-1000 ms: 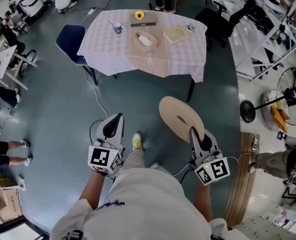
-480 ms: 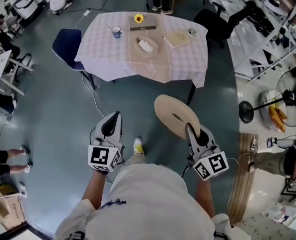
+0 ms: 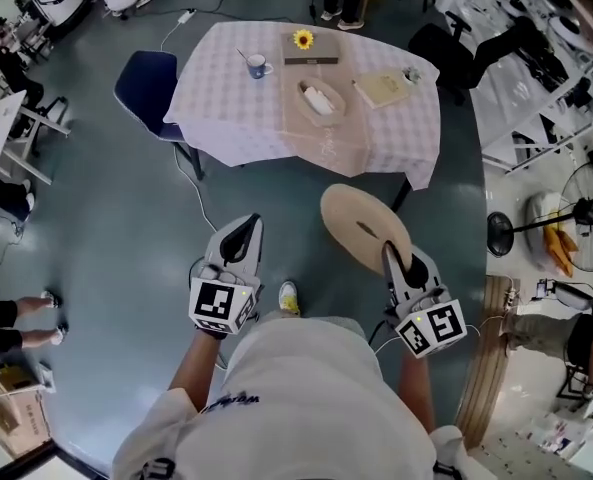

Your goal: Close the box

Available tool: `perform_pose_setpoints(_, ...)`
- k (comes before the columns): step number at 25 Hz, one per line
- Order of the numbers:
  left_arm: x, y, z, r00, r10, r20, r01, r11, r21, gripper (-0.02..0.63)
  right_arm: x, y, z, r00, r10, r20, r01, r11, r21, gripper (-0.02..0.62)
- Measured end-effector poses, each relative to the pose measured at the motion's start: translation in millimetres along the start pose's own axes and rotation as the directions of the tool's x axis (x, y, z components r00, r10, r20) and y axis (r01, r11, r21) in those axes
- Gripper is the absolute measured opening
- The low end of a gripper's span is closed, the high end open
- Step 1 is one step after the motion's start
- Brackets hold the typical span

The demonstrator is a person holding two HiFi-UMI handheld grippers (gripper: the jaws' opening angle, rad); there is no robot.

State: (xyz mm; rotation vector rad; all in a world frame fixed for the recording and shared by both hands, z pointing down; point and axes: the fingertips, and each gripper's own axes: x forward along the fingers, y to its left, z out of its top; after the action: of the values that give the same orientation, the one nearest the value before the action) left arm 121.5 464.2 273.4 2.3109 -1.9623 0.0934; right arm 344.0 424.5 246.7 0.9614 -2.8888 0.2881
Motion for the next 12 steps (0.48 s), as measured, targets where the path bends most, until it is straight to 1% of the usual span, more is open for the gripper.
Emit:
perform_pose_setpoints(4, 10.9, 17.5, -0.6, 0.999, -0.038, -0.009, 0.038, 0.999, 0.004, 0.002, 18.7, 7.1, -2.3, 1.000, -0.014, -0.020, 0.014, 1.000, 0.020, 0.032)
perform_pose_setpoints(8, 22.5, 10.0, -8.5, 0.996, -0.088, -0.007, 0.088, 0.996, 0.005, 0.002, 21.1, 6.1, -13.7, 0.998, -0.025, -0.053, 0.026, 1.000, 0.012, 0.031)
perform_pose_setpoints(12, 28.2, 11.7, -13.6, 0.996, -0.085, -0.006, 0.085, 0.996, -0.031, 0.002, 31.6, 4.5, -14.5, 0.998, -0.029, -0.063, 0.029, 1.000, 0.002, 0.032)
